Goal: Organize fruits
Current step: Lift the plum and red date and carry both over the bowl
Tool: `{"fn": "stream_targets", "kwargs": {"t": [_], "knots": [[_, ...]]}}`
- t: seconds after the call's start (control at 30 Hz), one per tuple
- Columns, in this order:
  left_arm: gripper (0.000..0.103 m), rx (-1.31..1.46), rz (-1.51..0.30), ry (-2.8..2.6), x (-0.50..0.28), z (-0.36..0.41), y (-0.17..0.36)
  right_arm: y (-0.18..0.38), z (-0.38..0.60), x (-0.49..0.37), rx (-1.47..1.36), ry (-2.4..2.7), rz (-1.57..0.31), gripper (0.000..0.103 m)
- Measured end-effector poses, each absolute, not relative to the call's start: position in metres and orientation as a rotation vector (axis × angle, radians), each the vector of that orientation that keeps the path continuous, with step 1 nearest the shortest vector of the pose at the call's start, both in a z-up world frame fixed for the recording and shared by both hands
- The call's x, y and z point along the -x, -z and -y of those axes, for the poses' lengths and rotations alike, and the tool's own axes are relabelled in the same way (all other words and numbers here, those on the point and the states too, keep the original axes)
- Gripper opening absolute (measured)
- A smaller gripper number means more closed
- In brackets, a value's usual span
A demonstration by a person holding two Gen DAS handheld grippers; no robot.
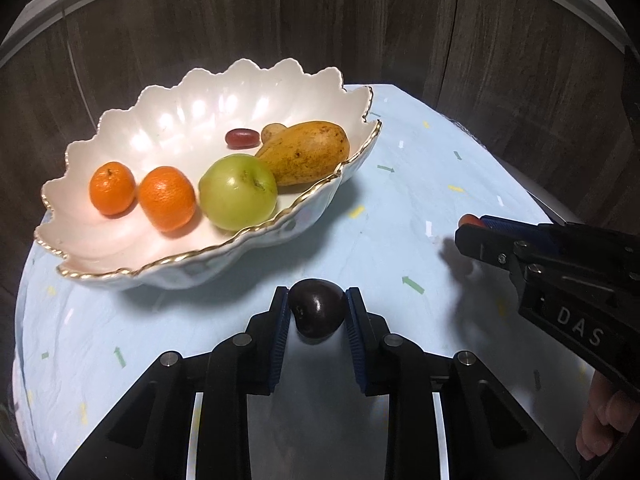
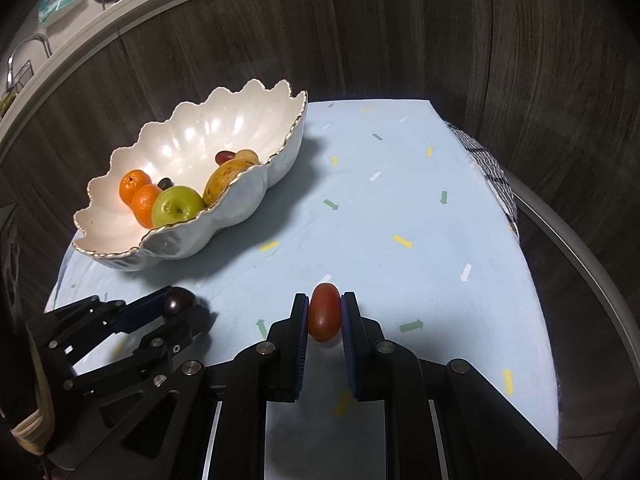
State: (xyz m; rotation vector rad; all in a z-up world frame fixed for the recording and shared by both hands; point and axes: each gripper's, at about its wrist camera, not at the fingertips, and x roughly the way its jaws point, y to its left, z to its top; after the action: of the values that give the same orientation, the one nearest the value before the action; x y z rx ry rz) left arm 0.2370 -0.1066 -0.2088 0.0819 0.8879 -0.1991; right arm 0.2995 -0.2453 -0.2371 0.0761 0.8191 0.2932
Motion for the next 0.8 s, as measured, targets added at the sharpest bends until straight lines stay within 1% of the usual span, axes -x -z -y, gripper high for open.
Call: {"fn": "stream_targets", "kwargs": {"t": [0.8], "knots": [[0.028, -0.036, -0.834, 0.127, -0.196, 0.049, 0.152, 0.185, 0.203, -0.26, -0.013, -0.312, -0.743, 0.018]]}}
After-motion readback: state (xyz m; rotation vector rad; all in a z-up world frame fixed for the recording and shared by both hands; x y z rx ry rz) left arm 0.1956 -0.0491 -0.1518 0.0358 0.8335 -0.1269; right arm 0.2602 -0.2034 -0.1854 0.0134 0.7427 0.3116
